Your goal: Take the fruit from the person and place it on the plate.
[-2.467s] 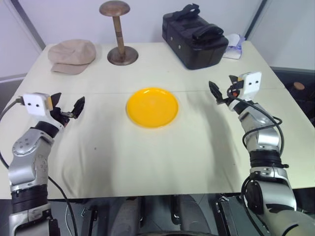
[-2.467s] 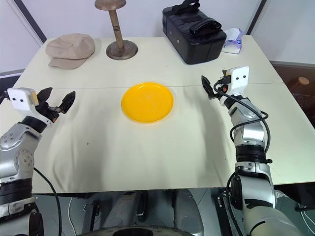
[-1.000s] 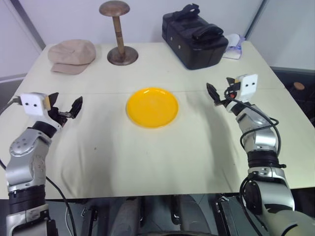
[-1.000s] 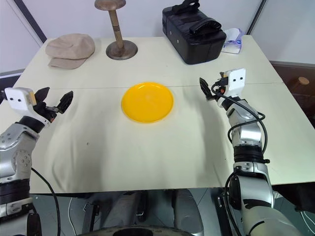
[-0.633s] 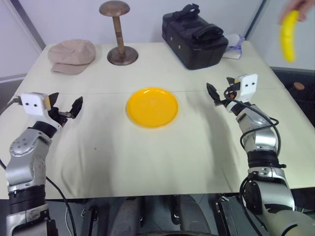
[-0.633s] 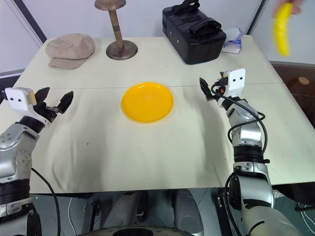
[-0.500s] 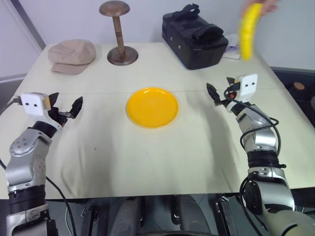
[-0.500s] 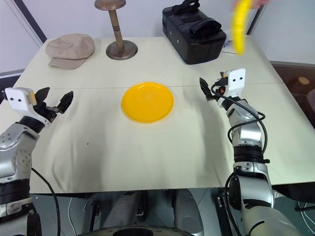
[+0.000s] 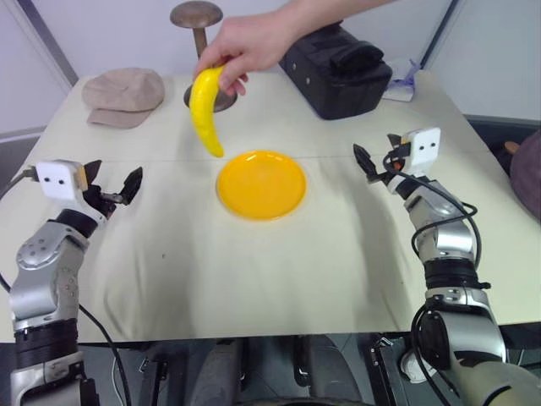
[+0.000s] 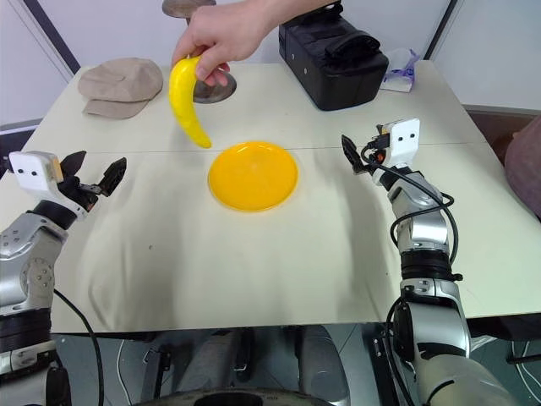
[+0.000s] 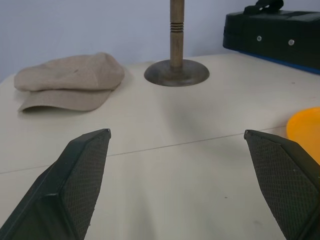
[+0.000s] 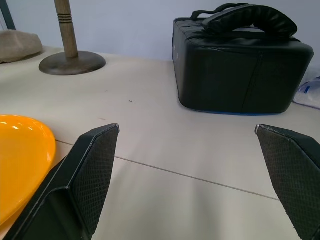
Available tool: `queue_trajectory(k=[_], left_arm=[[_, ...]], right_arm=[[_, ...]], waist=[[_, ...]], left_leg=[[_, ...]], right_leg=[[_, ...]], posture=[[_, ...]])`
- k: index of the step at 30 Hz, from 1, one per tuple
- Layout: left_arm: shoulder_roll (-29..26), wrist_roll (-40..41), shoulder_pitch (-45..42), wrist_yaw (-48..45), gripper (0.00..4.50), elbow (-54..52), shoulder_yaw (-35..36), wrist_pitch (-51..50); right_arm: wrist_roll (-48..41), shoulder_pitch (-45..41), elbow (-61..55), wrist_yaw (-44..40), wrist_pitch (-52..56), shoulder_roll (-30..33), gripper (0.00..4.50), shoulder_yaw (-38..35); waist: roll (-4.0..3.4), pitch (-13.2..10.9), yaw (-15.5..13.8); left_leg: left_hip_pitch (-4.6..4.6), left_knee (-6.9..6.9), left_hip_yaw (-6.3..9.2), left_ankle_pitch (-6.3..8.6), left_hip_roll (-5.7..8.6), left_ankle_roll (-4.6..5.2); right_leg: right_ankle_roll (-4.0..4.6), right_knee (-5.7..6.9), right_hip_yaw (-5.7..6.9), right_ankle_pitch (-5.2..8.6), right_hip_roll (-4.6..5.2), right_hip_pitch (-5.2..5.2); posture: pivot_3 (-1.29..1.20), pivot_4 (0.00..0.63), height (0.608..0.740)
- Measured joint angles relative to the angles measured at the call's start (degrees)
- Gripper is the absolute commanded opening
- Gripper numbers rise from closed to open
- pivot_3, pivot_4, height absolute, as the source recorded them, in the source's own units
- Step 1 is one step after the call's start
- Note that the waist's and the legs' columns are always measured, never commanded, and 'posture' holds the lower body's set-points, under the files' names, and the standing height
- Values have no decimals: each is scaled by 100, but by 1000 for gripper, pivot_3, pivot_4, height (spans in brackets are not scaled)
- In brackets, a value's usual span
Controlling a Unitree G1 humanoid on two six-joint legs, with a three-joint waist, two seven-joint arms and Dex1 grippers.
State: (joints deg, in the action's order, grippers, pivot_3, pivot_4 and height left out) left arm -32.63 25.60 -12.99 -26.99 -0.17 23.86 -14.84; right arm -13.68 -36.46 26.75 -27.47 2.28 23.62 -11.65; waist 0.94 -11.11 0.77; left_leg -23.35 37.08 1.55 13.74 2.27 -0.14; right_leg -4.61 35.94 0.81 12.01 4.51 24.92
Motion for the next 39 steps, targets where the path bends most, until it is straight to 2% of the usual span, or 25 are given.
queue_trajectory(k=[6, 7, 10, 12, 15, 18, 22, 26, 30, 34, 39], left_arm=[[-296, 7, -31, -202, 4500, 38, 63, 1], [-335, 10, -34, -229, 4500, 53, 94, 1], [-341, 8, -40, -286, 4500, 73, 135, 1], [-351, 9, -38, -333, 4500, 91, 137, 1], [-471, 8, -43, -458, 4500, 207, 142, 0], [-527, 48, -136, -675, 4500, 282, 128, -18], [-566, 492, -495, -1249, 4500, 378, 31, -385], [-562, 600, -1350, -1794, 4500, 702, -407, -564], [-318, 378, -2320, -2206, 4500, 1498, -984, -368], [-42, 208, -2678, -2574, 4500, 2187, -1351, -211], [189, -53, -3146, -2677, 4500, 2878, -1463, 137]], right_arm=[[-15, -1, 4, -71, 23, 0, 4451, 11], [-162, 27, -102, -290, 233, 12, 4451, 17], [-992, 412, -1217, -1301, 1312, 187, 4451, 271], [-1579, 653, -2126, -1885, 2195, 538, 4451, 489], [-2049, 710, -3111, -2303, 3064, 993, 4451, 628], [-2113, 705, -3435, -2317, 3346, 1049, 4451, 713], [-2109, 613, -3448, -2127, 3454, 924, 4451, 738], [-1990, 526, -3414, -2044, 3366, 848, 4451, 828], [-1803, 473, -3306, -1928, 3167, 710, 4451, 882], [-1726, 516, -3303, -1828, 3107, 682, 4451, 876], [-1678, 680, -3315, -1673, 3079, 656, 4451, 859]], waist=[[0, 0, 5], [0, 0, 4], [-1, 0, -2], [-1, -1, -14], [3, 2, -16], [8, 5, -15], [8, 5, -19], [9, 4, -70], [9, 5, -105], [9, 4, -67], [11, 4, -45]], left_leg=[[0, 0, 0, 0, 0, 0], [0, 0, 0, 0, 0, 0], [0, 0, 3, 0, -1, 1], [0, 0, 3, 1, 0, 1], [1, 4, 3, 1, -1, 1], [2, 5, 3, 1, -2, 1], [0, 8, 2, 1, -2, 1], [-3, 13, 2, 1, 1, 1], [-1, 13, -1, 0, 5, 1], [-2, 10, 0, 1, 4, 2], [-2, 13, 1, 0, 5, 2]], right_leg=[[0, 0, 0, 0, 0, 0], [0, 0, 0, 0, 0, 0], [0, 6, 0, 0, 1, 1], [0, 5, 0, 0, 4, 1], [5, -1, 1, 3, 5, -2], [20, -2, 1, 12, 5, -3], [12, -1, 1, 7, 4, -2], [1, -4, 9, 1, 0, -4], [-1, -3, 10, 0, -9, -7], [-2, 3, 10, -1, -10, -2], [-3, 6, 11, -1, -8, -3]], posture=[[0, 150, 740], [0, 150, 740], [0, 150, 740], [0, 150, 740], [0, 150, 740], [0, 150, 740], [0, 150, 740], [0, 150, 740], [0, 150, 740], [0, 150, 740], [0, 150, 740]])
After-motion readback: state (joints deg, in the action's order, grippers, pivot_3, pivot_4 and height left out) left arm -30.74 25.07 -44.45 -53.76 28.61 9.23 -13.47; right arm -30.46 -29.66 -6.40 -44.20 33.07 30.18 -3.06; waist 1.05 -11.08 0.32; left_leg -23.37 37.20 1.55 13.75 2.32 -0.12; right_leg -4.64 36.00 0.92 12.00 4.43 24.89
